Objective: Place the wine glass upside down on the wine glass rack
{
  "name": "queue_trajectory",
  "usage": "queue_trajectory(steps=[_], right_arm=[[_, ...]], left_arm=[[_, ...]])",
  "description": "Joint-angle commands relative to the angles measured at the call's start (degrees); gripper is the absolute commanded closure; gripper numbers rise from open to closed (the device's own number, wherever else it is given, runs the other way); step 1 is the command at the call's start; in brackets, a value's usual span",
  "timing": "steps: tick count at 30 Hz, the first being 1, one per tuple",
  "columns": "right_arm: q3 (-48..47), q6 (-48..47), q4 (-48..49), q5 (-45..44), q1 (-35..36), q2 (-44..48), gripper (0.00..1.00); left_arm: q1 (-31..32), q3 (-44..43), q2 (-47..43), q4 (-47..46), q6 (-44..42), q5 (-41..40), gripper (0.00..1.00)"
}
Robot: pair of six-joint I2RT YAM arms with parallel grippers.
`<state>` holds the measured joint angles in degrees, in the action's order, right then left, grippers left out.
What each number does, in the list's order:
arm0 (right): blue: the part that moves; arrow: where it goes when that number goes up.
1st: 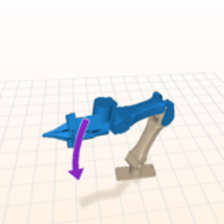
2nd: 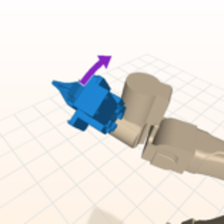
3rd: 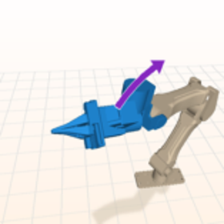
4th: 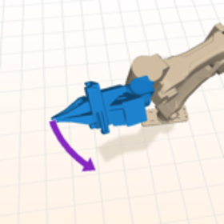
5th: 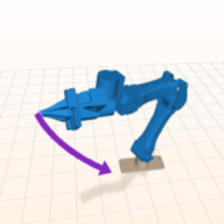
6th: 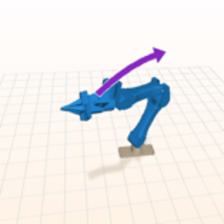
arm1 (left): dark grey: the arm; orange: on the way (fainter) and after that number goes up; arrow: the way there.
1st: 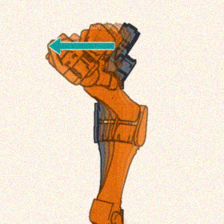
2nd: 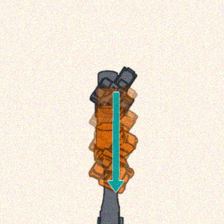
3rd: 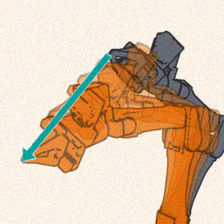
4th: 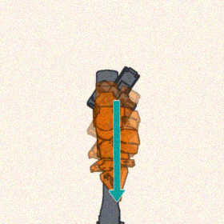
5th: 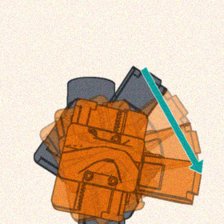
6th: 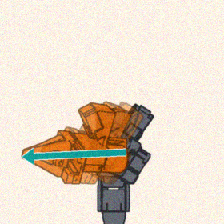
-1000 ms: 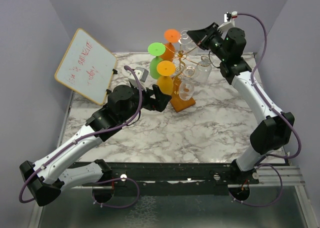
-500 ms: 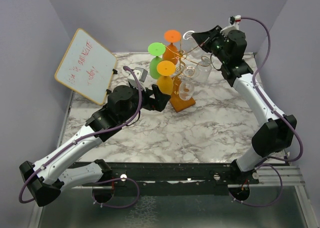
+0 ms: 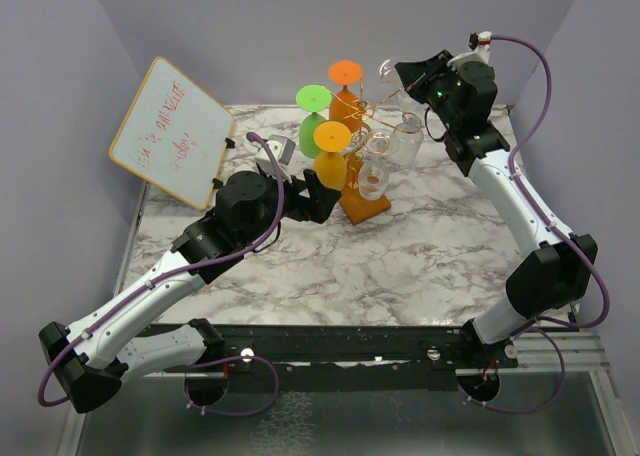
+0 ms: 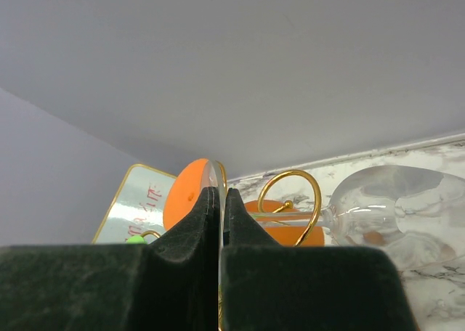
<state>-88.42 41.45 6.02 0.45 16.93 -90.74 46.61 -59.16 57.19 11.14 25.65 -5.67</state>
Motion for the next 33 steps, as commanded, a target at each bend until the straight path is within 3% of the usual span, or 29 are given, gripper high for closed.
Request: queue_trajectory(steps=[1, 20, 33], right_arm=[[-2.0, -4.2, 5.0, -2.6, 0.2, -0.5, 0.99], [-10.6, -4.0, 2.9, 6.6, 0.1, -9.1, 0.99], [-11.4, -5.9, -4.1, 3.9, -0.5, -9.7, 0.83]], left_arm=[[0.1, 0.7, -1.2, 0.4, 0.0, -1.4, 0.13], [0.1, 1.1, -2.5, 0.6, -0.2, -2.0, 0.12], [0.1, 1.3, -3.2, 0.6, 0.0, -2.0, 0.12]])
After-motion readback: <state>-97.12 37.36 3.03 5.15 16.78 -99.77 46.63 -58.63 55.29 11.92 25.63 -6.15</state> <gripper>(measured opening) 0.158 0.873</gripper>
